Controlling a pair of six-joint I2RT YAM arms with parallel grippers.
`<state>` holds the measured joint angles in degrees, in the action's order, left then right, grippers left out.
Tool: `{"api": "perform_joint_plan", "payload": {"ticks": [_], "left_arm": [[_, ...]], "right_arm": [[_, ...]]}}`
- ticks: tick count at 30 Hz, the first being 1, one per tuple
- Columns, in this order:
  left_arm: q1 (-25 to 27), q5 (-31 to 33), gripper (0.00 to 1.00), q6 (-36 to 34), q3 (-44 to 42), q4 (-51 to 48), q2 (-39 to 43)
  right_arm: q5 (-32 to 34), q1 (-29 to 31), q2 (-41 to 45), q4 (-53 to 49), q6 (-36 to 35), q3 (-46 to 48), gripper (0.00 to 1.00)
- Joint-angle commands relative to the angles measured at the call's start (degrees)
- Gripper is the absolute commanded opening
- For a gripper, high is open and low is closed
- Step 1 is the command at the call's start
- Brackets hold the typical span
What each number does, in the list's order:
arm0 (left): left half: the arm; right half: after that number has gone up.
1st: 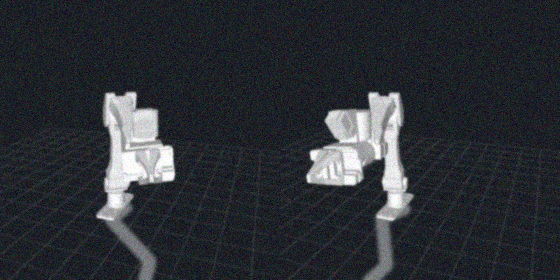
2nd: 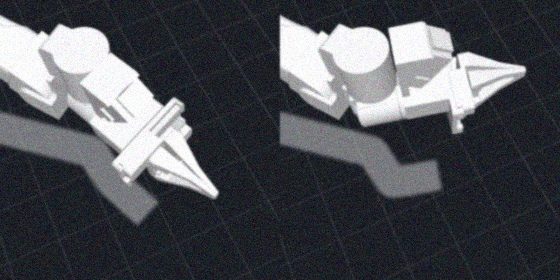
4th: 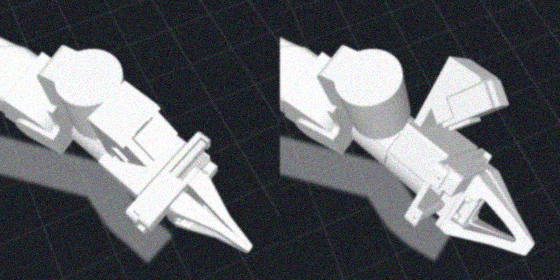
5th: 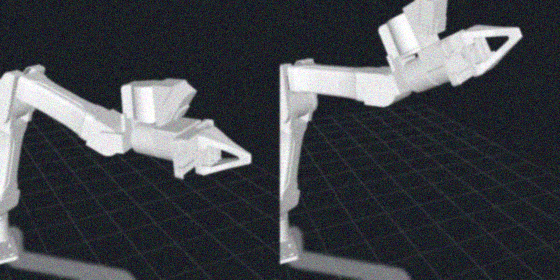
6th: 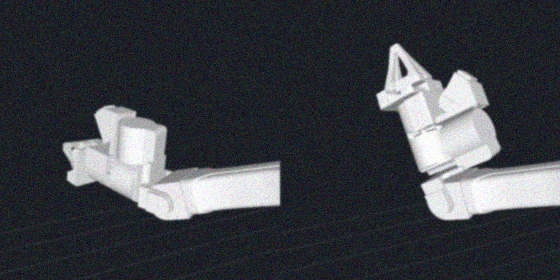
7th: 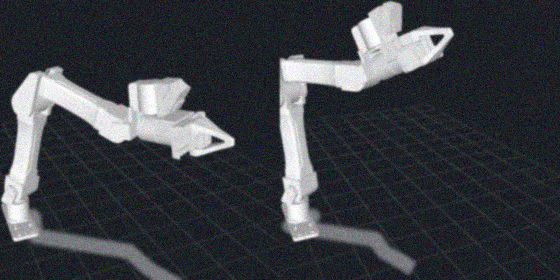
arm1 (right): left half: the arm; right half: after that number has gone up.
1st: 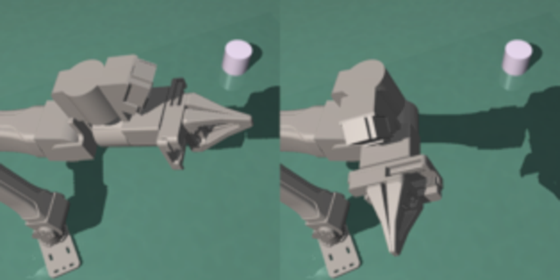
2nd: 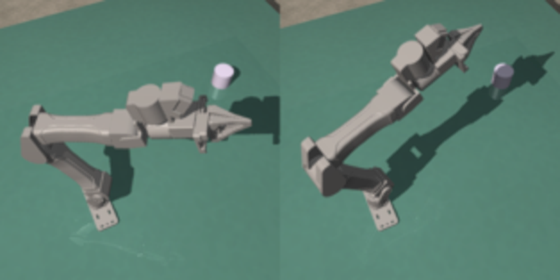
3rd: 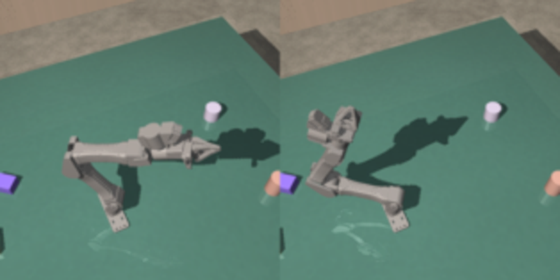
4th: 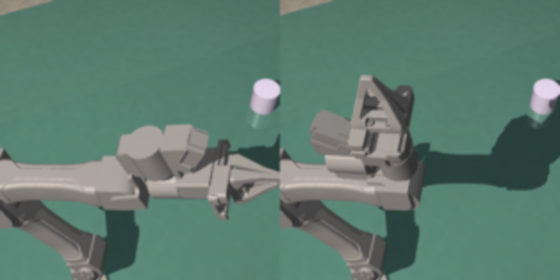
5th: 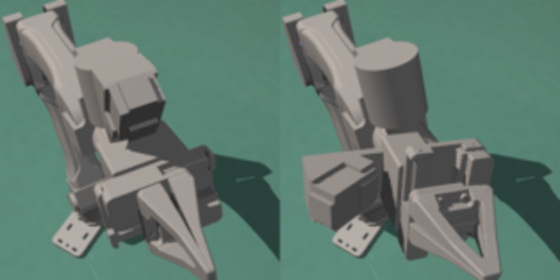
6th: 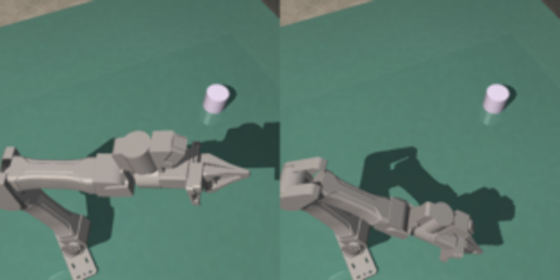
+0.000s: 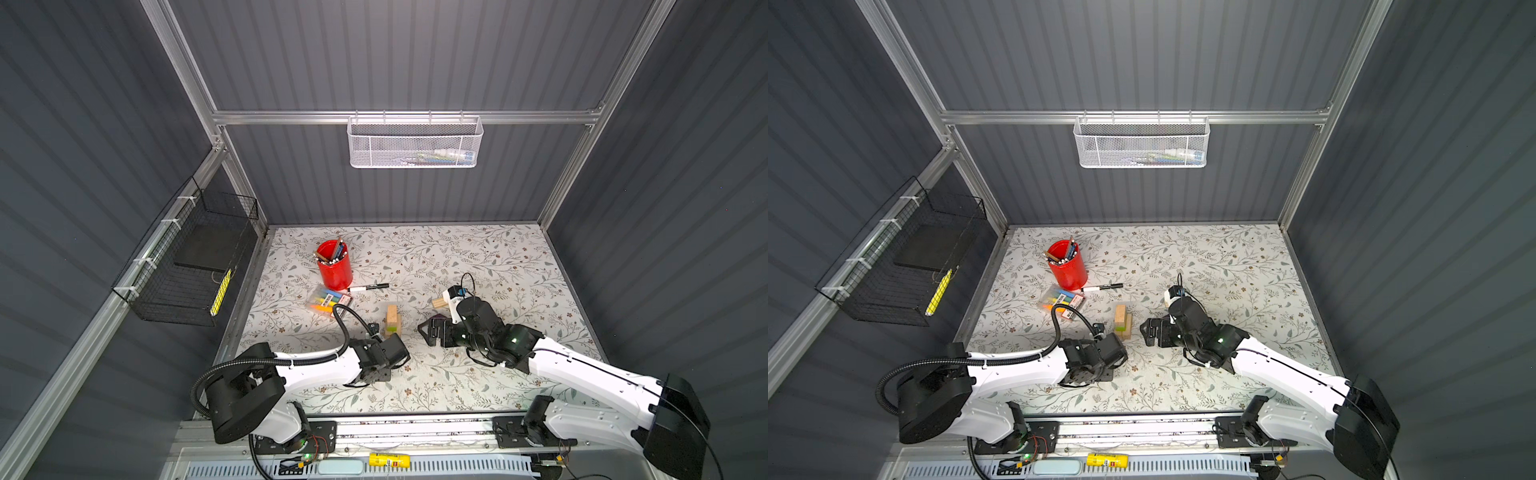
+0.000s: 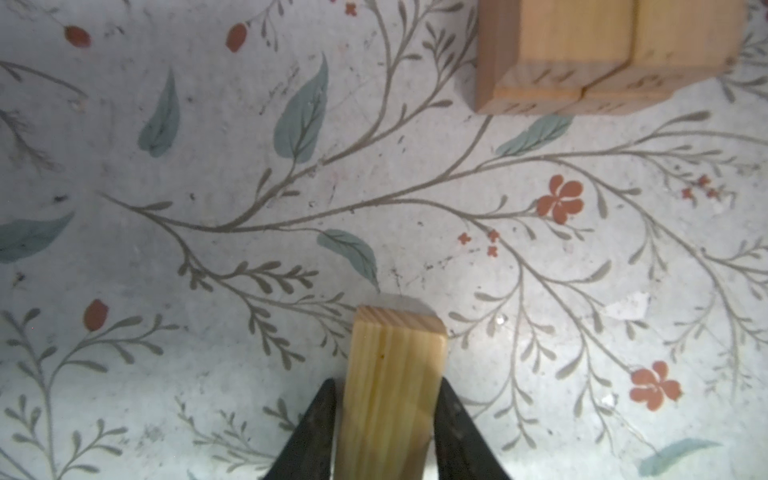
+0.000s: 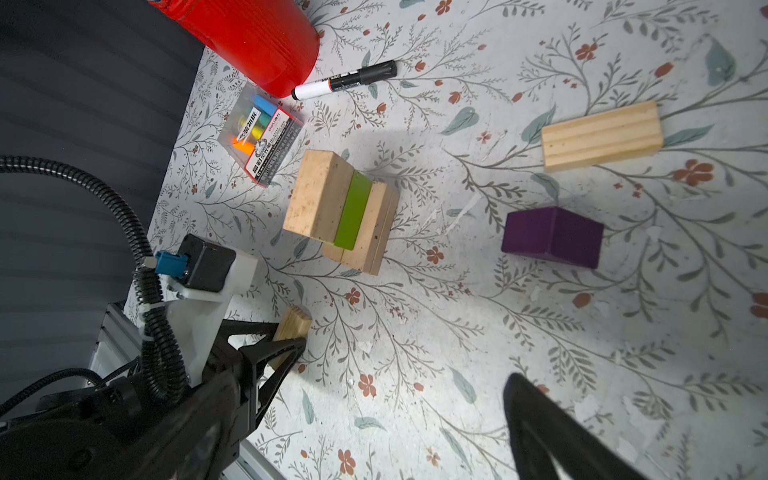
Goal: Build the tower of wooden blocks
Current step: 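Grasp the loose wooden block nearer the robot with the left gripper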
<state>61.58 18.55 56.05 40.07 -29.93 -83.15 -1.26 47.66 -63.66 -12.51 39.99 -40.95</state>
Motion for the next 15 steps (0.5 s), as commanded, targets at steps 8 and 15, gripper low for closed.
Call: {"api": "perform_joint_plan", "payload": {"ticks": [8, 15], "left_arm": [[0.16, -1.25, 0.24, 5.20, -1.89, -3.73, 3.31], [0.18, 0.87, 0.18, 5.36, 2.57, -11.10, 7.03]], "right_arm": [[-2.19, -0.46, -2.07, -2.54, -1.51, -3.87, 0.99], [-1.76, -1.90, -0.79, -5.06, -1.47, -4.67, 0.99]]}}
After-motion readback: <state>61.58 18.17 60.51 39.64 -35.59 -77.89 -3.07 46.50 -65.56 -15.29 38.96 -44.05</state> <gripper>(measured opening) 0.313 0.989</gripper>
